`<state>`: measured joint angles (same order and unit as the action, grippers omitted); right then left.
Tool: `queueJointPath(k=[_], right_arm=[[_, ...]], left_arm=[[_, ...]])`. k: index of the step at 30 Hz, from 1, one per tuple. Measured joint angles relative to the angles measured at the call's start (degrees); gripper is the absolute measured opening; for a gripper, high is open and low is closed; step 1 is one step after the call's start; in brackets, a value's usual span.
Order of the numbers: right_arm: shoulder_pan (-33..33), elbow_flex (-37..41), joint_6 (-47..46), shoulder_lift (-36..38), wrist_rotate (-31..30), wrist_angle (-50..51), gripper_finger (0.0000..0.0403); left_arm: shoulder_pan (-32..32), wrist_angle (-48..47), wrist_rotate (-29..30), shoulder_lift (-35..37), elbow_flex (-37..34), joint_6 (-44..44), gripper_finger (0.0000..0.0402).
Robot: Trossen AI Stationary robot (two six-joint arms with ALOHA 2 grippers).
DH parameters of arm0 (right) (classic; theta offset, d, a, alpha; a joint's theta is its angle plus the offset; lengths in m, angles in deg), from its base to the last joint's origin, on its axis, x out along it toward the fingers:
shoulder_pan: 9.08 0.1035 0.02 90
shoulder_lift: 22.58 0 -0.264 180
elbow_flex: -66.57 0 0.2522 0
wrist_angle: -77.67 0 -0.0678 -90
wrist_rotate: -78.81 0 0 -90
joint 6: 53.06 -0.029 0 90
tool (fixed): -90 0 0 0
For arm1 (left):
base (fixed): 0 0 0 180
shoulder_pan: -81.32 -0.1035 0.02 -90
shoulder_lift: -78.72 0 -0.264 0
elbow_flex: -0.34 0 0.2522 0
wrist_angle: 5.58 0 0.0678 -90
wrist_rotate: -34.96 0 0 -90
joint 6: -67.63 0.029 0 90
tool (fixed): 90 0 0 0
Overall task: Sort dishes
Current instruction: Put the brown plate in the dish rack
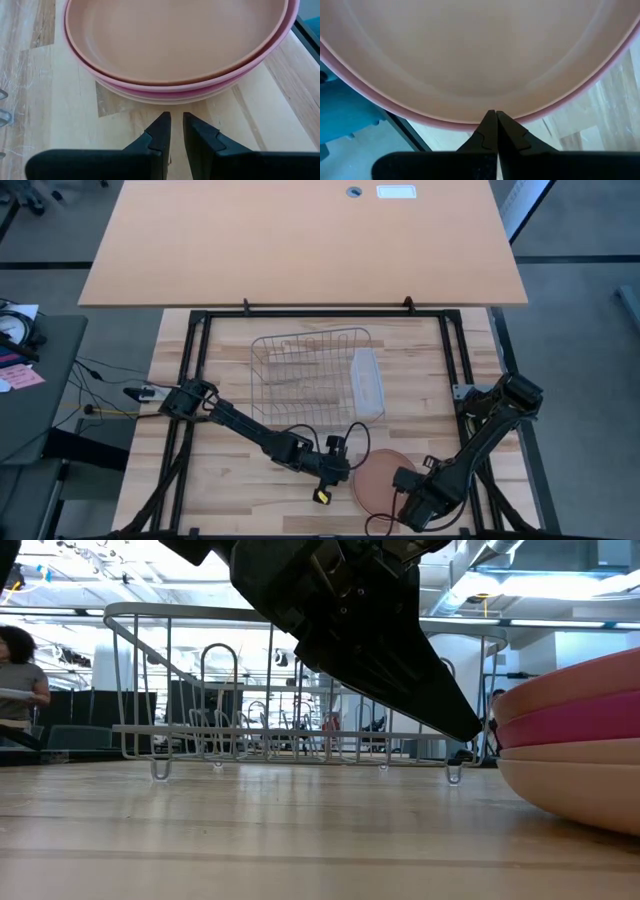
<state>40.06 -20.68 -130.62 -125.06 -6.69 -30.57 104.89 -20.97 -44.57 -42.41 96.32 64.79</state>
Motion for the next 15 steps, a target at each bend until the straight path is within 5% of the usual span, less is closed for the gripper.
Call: queueJointPath(k=[15], right_arm=[[0.0, 0.0, 0.86, 0.0, 0.14, 0.17, 0.0001]], left_arm=[[0.0, 0.0, 0.01, 0.01, 0.0, 0.01, 0.0047]])
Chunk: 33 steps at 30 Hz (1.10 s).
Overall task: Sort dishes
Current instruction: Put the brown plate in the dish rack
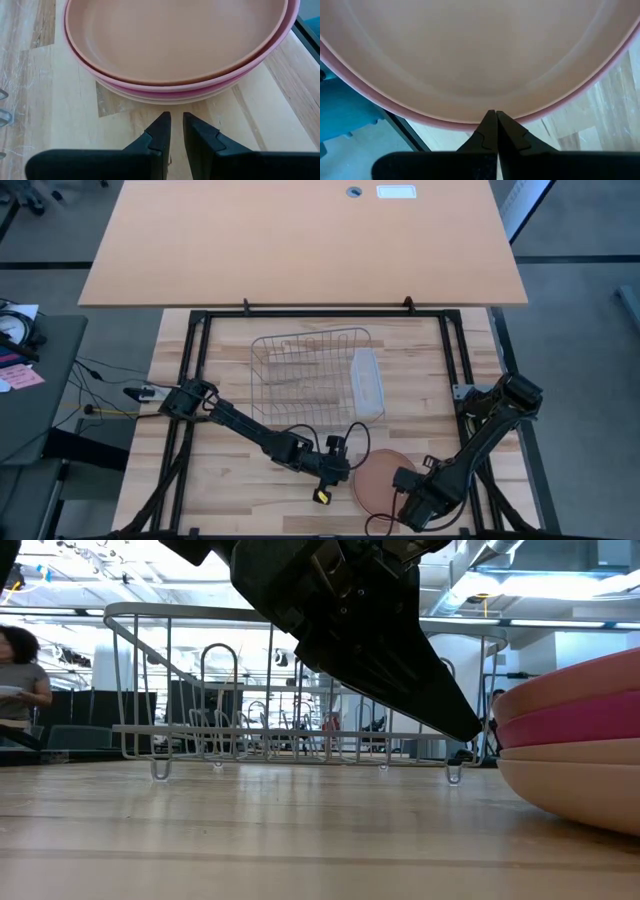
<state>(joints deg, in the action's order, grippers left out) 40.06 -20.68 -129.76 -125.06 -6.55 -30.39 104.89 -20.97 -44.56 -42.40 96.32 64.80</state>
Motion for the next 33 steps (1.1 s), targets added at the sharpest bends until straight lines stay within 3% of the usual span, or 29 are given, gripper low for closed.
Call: queueJointPath(k=[14, 24, 33], right_arm=[[1.17, 0.0, -0.04, 0.02, 0.87, -0.57, 0.0001], [1.6, 0.0, -0.92, 0.02, -1.95, -2.62, 0.0001], [1.93, 0.0, -1.23, 0.02, -2.39, -2.31, 0.0001]], left_arm=[[0.0, 0.0, -0.02, 0.0, 0.02, 0.02, 0.0047], [-0.04, -0.02, 0.61, 0.0, 0.06, 1.1, 0.0047], [0.04, -5.16, 0.91, 0.07, 3.78, 2.2, 0.0047]])
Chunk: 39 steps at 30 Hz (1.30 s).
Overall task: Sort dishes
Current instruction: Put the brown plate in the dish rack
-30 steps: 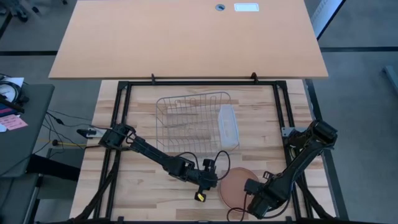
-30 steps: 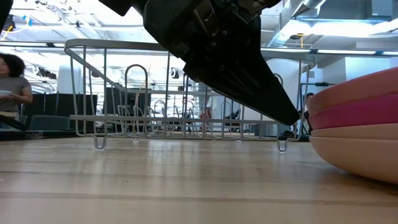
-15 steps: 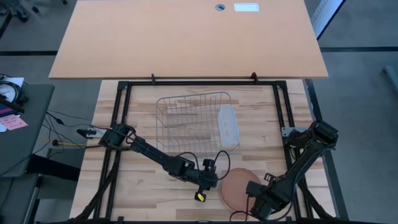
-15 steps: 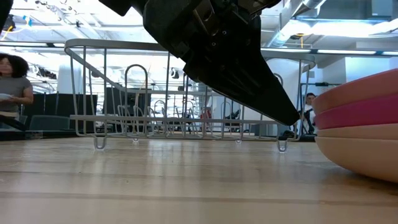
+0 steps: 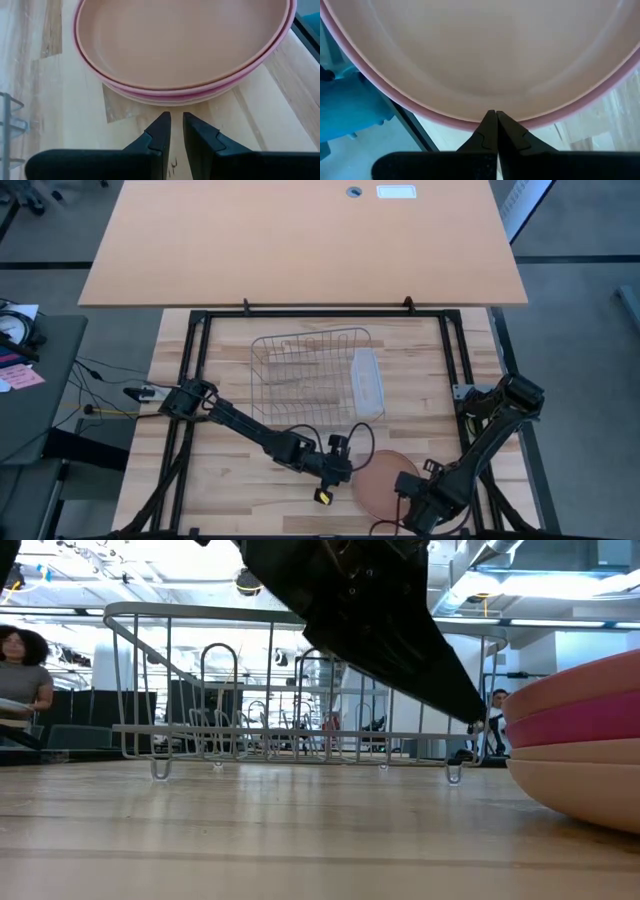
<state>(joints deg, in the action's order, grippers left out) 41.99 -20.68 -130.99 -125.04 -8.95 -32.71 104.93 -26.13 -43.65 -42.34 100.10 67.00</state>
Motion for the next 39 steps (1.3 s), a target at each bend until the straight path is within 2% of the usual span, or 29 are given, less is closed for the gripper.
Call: queueJointPath(k=[16, 26, 34, 39], right_arm=[[0.61, 0.0, -0.26, -0.03, 0.11, 0.03, 0.0001], [0.61, -0.02, 2.6, -3.78, 1.56, -1.84, 0.0001], [0.61, -0.02, 3.91, -3.56, 1.46, -1.05, 0.0001], [0.61, -0.02, 4.48, -3.56, 1.3, -1.13, 0.0001]], left_arm=[[0.03, -1.7, 0.0, 0.04, 1.29, 0.38, 0.0047], [0.03, -1.57, 0.12, 0.04, 1.29, 2.07, 0.0047], [0.03, -0.56, 2.7, 1.37, 1.29, 3.83, 0.0047], [0.05, 2.3, 7.59, 2.48, 1.28, 10.6, 0.0047]])
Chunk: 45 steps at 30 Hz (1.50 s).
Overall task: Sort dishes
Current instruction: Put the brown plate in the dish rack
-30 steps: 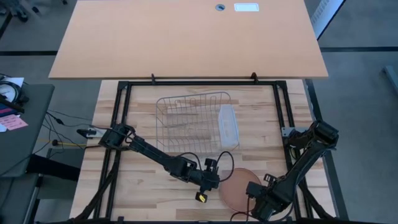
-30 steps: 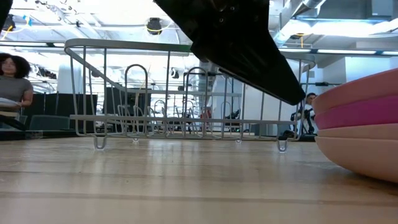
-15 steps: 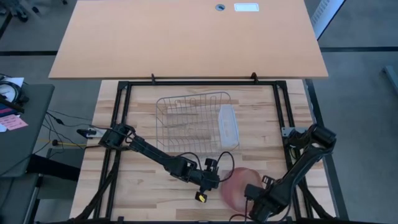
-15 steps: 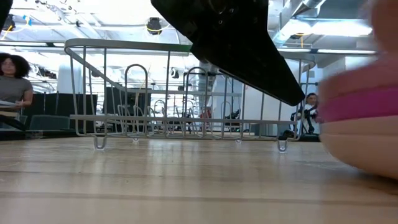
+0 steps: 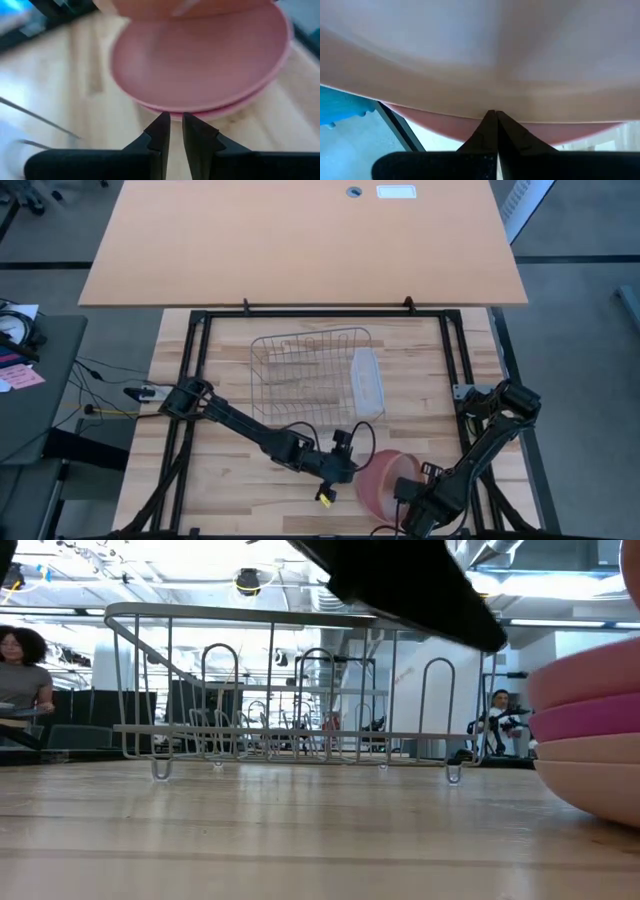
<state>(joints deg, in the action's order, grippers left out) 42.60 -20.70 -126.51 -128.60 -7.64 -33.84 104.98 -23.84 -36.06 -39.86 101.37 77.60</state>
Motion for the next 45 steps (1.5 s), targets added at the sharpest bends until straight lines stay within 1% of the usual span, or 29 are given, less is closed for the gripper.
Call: queueJointPath(k=[4, 7, 10, 14, 17, 20, 25, 28, 31, 32, 37, 41, 45], right_arm=[[0.0, 0.0, -0.02, -0.02, -0.38, -0.14, 0.0001], [0.0, 0.0, 0.0, -0.02, -0.48, -0.19, 0.0001], [0.0, 0.02, 0.46, -0.04, -0.6, -0.36, 0.0001], [-0.07, 0.02, 1.33, -0.07, -0.63, -0.55, 0.0001], [-0.29, 0.02, 1.95, -0.07, -0.63, -0.58, 0.0001], [-0.55, 0.02, 2.49, -0.09, -0.65, -0.68, 0.0001], [-0.92, 0.02, 3.37, -0.09, -0.63, -0.9, 0.0001], [-1.14, 0.02, 3.47, -0.09, -0.6, -0.97, 0.0001], [-1.16, 0.02, 4.3, -0.09, -0.63, -1.17, 0.0001], [-1.16, 0.02, 4.44, -0.09, -0.63, -1.23, 0.0001], [-1.2, 0.02, 5.07, -0.11, -0.63, -1.23, 0.0001], [-1.48, 0.02, 5.86, -0.11, -0.58, -1.24, 0.0001], [-1.82, 0.02, 6.27, -0.11, -0.58, -1.25, 0.0001]], left_arm=[[0.86, 4.56, 5.46, 0.19, 0.03, 11.48, 0.0055], [2.37, 7.76, 7.95, 0.19, 0.01, 23.14, 0.0077], [3.73, 11.36, 9.77, 0.19, 0.01, 32.64, 0.0114], [4.54, 15.59, 10.15, 0.19, 0.01, 42.02, 0.0171], [4.74, 15.65, 9.85, 0.17, 0.36, 49.56, 0.02], [4.63, 13.65, 8.5, 0.1, 2.44, 52.33, 0.0206], [4.35, 7.6, 6.37, 0.1, 7.32, 56.25, 0.0207], [4.17, 1.74, 3.12, 0.1, 9.93, 58.12, 0.0207], [3.55, -1.74, -1.39, 0.1, 11.26, 58.31, 0.0207], [3.25, -2.0, -2.26, 0.1, 11.31, 58.61, 0.0207], [2.21, -1.79, -3.07, 0.1, 11.29, 62.74, 0.0208], [1.04, -1.47, -6.95, 0.1, 11.29, 63.13, 0.0208], [0.43, -0.8, -7.57, 0.1, 11.29, 65.41, 0.0201]])
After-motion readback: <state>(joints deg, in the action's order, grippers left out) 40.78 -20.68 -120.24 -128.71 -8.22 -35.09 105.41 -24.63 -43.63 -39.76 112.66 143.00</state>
